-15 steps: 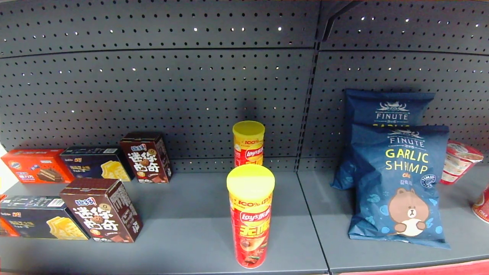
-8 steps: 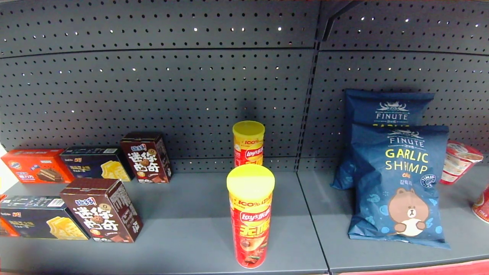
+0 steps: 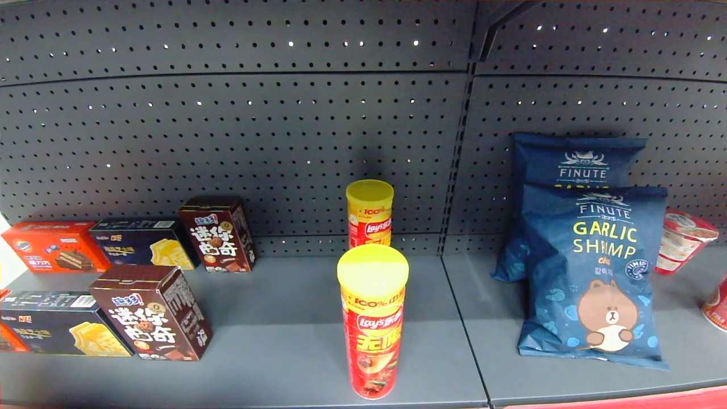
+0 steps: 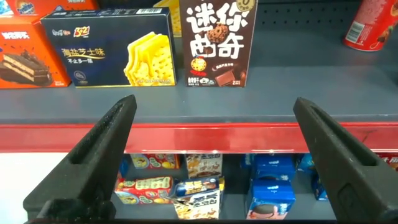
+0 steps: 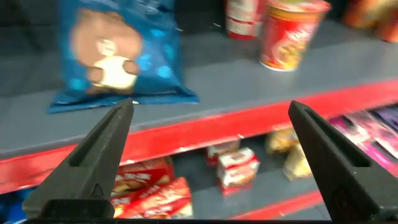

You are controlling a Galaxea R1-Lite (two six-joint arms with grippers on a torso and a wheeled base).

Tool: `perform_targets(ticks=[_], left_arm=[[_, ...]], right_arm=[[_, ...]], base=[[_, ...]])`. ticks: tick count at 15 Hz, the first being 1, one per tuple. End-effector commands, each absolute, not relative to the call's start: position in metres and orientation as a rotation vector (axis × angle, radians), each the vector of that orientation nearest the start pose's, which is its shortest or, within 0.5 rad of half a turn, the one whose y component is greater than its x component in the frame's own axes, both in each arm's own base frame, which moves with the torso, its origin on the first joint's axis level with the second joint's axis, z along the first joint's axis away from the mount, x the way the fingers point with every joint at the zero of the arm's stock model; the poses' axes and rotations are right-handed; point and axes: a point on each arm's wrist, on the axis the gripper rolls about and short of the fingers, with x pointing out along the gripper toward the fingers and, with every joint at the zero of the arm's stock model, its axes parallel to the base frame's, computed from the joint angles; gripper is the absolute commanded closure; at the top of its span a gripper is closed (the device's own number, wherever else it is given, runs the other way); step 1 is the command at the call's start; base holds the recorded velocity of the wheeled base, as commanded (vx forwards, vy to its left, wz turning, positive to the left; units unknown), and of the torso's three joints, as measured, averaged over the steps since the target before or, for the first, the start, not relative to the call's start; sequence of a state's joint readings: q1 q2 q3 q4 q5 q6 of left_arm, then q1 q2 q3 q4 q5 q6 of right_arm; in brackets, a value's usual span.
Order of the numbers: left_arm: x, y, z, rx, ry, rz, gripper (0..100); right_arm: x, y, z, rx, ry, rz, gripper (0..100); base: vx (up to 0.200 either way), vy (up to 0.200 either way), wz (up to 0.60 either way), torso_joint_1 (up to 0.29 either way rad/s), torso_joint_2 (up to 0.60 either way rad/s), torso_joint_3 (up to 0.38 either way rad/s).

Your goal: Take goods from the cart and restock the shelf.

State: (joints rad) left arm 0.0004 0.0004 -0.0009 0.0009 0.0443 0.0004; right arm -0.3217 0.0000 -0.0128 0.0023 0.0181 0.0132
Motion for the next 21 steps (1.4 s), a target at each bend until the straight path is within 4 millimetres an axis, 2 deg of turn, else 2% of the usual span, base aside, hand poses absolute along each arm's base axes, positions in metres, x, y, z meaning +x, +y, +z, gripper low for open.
perform_targets(ticks=[1,3,10,12,14,16,18,21], left_arm=[[-0.023,0.001,0.075,0.0,0.0,0.046,0],[-0.023,0.001,0.076,-0.002,-0.002,0.046,0],[-0.023,0.001,0.076,-0.022,-0.002,0.052,0],[-0.023,0.001,0.076,-0.021,0.001,0.048,0],[-0.023,0.001,0.076,-0.021,0.001,0.046,0],[-0.023,0.001,0.076,-0.022,-0.002,0.046,0],[-0.023,0.001,0.076,-0.023,0.001,0.046,0],[-0.023,0.001,0.076,-0.022,-0.002,0.046,0]], right_arm=[[-0.021,0.008,0.076,0.005,0.004,-0.36,0],[-0.021,0.01,0.075,0.005,0.001,-0.414,0],[-0.021,0.009,0.075,0.003,0.001,-0.399,0],[-0.012,0.003,0.078,0.026,0.139,-0.252,0],[-0.015,0.002,0.077,0.015,0.105,-0.131,0],[-0.015,0.002,0.077,0.011,0.098,-0.095,0],[-0.017,-0.001,0.077,-0.003,0.074,0.066,0],[-0.023,0.0,0.076,-0.002,-0.002,0.011,0]], base=[[0.0,0.0,0.0,0.0,0.0,0.0],[0.0,0.0,0.0,0.0,0.0,0.0],[0.0,0.0,0.0,0.0,0.0,0.0],[0.0,0.0,0.0,0.0,0.0,0.0],[0.0,0.0,0.0,0.0,0.0,0.0],[0.0,0.0,0.0,0.0,0.0,0.0],[0.0,0.0,0.0,0.0,0.0,0.0],[0.0,0.0,0.0,0.0,0.0,0.0]])
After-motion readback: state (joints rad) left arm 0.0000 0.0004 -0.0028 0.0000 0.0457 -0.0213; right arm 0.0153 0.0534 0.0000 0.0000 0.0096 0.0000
